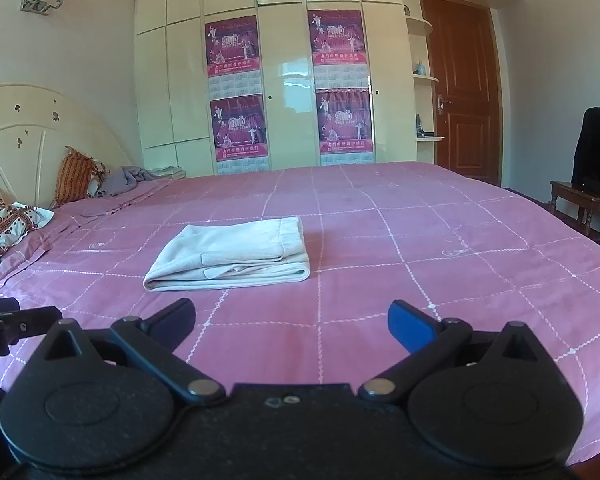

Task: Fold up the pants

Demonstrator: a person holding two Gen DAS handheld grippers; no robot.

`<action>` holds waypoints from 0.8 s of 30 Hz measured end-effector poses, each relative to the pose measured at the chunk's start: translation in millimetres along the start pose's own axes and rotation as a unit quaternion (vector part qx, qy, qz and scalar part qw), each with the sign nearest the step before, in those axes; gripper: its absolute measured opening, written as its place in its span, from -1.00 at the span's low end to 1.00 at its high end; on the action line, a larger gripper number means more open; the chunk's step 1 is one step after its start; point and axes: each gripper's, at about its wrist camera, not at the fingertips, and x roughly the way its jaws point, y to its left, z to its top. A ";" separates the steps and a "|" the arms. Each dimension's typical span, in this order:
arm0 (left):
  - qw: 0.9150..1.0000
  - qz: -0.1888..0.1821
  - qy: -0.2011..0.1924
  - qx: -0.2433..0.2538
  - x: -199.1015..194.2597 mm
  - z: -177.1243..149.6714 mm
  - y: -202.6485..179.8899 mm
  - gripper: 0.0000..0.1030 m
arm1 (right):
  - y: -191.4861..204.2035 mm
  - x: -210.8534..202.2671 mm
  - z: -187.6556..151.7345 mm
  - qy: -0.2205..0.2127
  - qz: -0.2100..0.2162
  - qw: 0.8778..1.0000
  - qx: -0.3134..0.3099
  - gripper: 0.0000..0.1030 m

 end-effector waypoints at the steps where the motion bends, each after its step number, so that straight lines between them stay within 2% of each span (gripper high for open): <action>1: 1.000 0.000 0.000 0.000 0.1 0.0 0.1 1.00 | 0.1 0.0 0.0 0.000 0.000 1.000 0.000 1.00; 24: 1.000 -0.003 -0.002 0.003 -4.3 -0.1 -1.5 1.00 | 0.0 2.2 -1.3 0.002 0.000 1.000 0.000 1.00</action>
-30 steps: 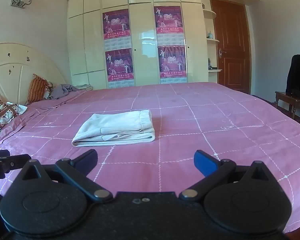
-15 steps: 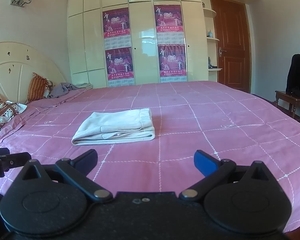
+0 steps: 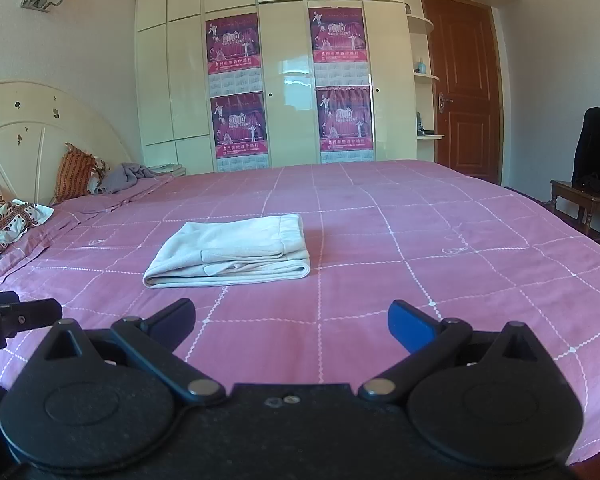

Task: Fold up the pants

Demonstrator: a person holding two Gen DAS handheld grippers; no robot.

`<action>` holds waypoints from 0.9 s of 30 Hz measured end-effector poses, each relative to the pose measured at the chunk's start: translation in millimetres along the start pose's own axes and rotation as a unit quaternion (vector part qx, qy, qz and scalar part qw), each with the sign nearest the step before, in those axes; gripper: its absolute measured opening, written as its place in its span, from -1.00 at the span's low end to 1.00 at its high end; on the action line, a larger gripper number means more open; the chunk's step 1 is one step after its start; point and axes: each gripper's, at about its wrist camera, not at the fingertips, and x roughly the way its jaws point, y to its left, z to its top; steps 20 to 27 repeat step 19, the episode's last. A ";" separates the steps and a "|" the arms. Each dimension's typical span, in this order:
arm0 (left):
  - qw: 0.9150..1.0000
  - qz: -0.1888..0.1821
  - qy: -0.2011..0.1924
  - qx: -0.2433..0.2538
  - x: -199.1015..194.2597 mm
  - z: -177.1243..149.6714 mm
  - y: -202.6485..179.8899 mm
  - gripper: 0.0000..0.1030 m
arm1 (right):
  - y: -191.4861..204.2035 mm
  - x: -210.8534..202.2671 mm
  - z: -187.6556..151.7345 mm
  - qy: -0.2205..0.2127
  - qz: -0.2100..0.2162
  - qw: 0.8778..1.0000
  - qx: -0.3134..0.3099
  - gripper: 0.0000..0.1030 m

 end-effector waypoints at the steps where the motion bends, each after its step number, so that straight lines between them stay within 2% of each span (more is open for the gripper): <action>1: 1.000 -0.001 0.000 0.001 -0.1 0.1 -0.3 1.00 | -0.8 1.1 0.0 0.000 0.000 1.000 0.000 1.00; 27: 1.000 -0.005 -0.009 0.007 -5.3 2.3 -6.5 1.00 | -2.8 10.2 -3.6 0.010 -0.003 1.000 -0.006 1.00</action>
